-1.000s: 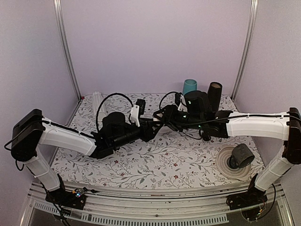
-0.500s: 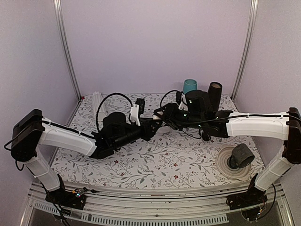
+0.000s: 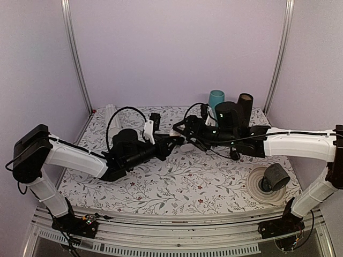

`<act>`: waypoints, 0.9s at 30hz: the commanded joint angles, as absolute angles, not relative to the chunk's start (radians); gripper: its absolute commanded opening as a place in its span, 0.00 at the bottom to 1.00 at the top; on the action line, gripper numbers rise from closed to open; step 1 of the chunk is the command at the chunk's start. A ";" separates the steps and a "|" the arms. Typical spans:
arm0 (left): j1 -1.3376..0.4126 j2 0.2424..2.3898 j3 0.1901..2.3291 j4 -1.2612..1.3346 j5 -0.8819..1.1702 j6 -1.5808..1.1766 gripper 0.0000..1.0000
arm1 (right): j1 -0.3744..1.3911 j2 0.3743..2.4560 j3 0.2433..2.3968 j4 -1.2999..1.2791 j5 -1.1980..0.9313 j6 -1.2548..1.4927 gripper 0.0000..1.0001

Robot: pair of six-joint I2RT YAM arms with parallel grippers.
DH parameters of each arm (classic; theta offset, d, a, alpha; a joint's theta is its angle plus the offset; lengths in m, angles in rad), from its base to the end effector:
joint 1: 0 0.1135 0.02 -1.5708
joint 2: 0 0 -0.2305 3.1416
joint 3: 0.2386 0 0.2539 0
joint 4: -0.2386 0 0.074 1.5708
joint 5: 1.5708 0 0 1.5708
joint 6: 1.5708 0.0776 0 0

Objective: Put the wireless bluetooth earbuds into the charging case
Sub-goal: Pass from the right arm to the left, then pass from the left arm to the right

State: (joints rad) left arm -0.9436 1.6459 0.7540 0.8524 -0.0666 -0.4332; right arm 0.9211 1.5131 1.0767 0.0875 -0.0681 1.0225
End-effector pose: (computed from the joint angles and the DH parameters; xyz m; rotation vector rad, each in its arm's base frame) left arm 0.2332 -0.3129 0.1830 0.3777 1.6640 -0.9976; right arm 0.2365 0.3201 0.2420 0.0584 2.1726 1.2985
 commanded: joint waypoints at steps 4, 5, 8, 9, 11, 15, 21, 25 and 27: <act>-0.925 1.579 0.677 0.973 0.092 -0.294 0.00 | 0.867 1.381 1.027 0.084 -0.119 0.983 0.93; -0.925 1.572 0.669 0.981 0.104 -0.281 0.00 | 0.858 1.374 1.023 0.083 -0.135 0.981 0.93; -0.925 1.552 0.654 0.986 0.123 -0.236 0.00 | 0.833 1.362 1.018 0.080 -0.202 0.977 0.89; -0.925 1.546 0.651 0.983 0.127 -0.214 0.00 | 0.825 1.362 1.020 0.078 -0.231 0.974 0.88; -0.927 1.530 0.653 0.960 0.124 -0.167 0.00 | 0.814 1.367 1.028 0.063 -0.279 0.970 0.83; -0.936 1.506 0.665 0.885 0.100 -0.048 0.00 | 0.806 1.375 1.040 0.058 -0.351 0.981 0.78; -0.995 1.493 0.705 0.759 -0.093 0.207 0.00 | 0.781 1.371 1.040 0.051 -0.414 1.007 0.77; -1.044 1.506 0.715 0.742 -0.239 0.367 0.00 | 0.767 1.389 1.052 0.039 -0.463 1.016 0.75; -1.073 1.521 0.721 0.746 -0.313 0.446 0.00 | 0.768 1.406 1.061 0.029 -0.480 1.014 0.74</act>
